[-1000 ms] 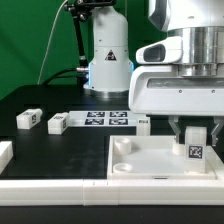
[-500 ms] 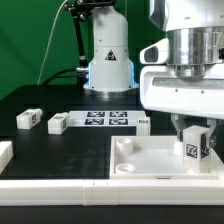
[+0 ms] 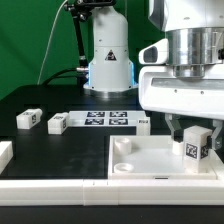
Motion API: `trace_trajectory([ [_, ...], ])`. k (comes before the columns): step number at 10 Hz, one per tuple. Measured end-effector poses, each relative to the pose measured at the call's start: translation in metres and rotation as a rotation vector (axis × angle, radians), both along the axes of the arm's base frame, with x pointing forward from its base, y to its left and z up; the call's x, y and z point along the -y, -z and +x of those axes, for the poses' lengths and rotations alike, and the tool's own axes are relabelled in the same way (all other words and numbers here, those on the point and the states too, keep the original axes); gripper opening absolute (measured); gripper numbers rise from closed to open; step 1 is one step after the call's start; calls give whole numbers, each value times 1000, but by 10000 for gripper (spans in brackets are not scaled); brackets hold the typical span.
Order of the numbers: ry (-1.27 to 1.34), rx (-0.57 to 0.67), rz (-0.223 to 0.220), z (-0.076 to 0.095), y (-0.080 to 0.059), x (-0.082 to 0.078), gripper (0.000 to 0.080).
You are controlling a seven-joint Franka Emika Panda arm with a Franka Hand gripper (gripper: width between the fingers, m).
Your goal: Assemble one leg
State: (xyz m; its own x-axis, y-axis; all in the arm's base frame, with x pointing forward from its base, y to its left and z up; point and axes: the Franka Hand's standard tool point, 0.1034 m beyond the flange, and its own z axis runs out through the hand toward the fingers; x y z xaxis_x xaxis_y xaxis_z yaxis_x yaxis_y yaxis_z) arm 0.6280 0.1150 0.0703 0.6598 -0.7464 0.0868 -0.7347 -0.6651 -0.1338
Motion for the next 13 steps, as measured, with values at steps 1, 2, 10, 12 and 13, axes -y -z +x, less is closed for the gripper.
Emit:
trace_trajectory([
  [1,-175,4,-31,0,0,0,590],
  [2,-305,7,-51,0,0,-1,590],
  [10,-1055,14,-192,0,0,0,649],
  [12,-1154,5,-226,0,0,0,649],
  [13,-1152,4,-226,0,0,1,649],
])
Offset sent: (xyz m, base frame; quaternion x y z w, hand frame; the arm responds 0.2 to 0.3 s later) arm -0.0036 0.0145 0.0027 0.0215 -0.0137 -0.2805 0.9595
